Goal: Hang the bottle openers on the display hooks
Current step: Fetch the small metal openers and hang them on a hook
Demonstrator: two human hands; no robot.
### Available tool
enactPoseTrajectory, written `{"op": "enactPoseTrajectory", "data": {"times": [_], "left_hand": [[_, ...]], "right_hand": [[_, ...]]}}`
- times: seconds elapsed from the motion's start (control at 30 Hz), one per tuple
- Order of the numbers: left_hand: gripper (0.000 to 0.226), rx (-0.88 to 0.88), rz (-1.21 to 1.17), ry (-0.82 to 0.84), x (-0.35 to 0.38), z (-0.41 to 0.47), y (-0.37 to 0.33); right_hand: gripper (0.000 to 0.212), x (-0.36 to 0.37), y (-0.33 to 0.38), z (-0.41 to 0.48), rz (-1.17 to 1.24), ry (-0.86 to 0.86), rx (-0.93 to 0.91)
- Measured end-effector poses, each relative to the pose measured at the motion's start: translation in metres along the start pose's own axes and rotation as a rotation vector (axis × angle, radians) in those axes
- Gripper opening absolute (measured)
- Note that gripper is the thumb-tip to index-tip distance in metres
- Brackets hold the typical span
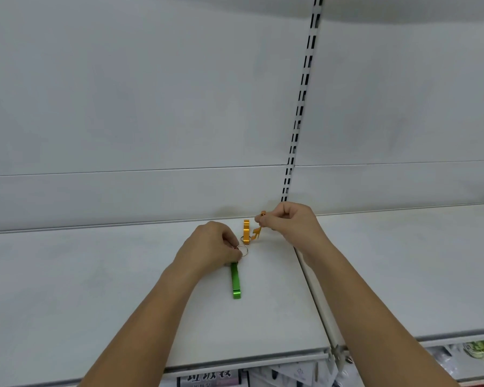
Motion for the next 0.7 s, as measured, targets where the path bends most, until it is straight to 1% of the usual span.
{"op": "enactPoseTrajectory", "data": {"times": [0.07, 0.2, 0.3, 0.43, 0.57, 0.7], "left_hand": [[0.016, -0.012, -0.086, 0.029, -0.004, -0.003, 0.002], [0.011, -0.001, -0.237, 0.066, -0.012, -0.009, 0.008], [0.006, 0.003, -0.356, 0.056, -0.020, -0.015, 0.010], [0.003, 0.051, -0.463, -0.007, -0.034, -0.030, 0.007], [0.004, 0.096, -0.536, -0.024, -0.047, -0.042, 0.009], [0.004, 0.122, -0.594, -0.039, -0.060, -0.052, 0.013]], "right_hand": [[0.030, 0.002, 0.004, -0.002, 0.040, 0.032, -0.027], [0.016, 0.004, 0.012, -0.008, 0.161, 0.049, -0.067], [0.011, 0.007, 0.018, -0.012, 0.207, 0.058, -0.086], [0.016, 0.014, 0.020, -0.016, 0.189, 0.102, -0.092], [0.009, 0.023, 0.028, -0.022, 0.149, 0.101, -0.130], [0.009, 0.033, 0.043, -0.028, 0.085, 0.085, -0.191]]}}
Point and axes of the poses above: each hand's wrist, its own z-axis towards the middle knuckle, its own x-axis out of the palm, y = z × x, the point moved 4 cm from there along z, towards the middle knuckle, and after that the axes turned 2 degrees about -z, right-handed, at the moved point
